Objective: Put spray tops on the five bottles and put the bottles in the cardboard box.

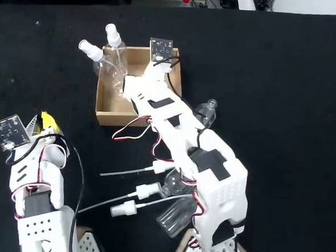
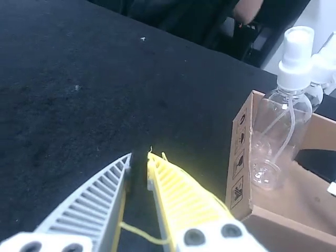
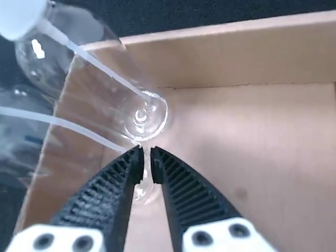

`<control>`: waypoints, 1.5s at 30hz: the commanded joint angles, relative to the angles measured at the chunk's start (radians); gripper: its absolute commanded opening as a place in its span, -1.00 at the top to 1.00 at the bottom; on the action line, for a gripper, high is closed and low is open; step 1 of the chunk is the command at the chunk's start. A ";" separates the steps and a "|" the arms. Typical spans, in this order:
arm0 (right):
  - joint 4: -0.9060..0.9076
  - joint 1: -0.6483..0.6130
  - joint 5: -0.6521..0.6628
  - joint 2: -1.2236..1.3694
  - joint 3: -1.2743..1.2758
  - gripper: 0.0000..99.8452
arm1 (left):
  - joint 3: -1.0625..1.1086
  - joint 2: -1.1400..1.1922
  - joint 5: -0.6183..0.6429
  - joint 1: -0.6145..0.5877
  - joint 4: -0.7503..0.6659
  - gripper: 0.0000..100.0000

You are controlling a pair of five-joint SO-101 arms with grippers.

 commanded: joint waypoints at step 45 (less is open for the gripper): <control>0.089 0.020 -0.002 -0.251 0.068 0.98 | 0.022 -0.012 0.008 -0.012 0.000 0.93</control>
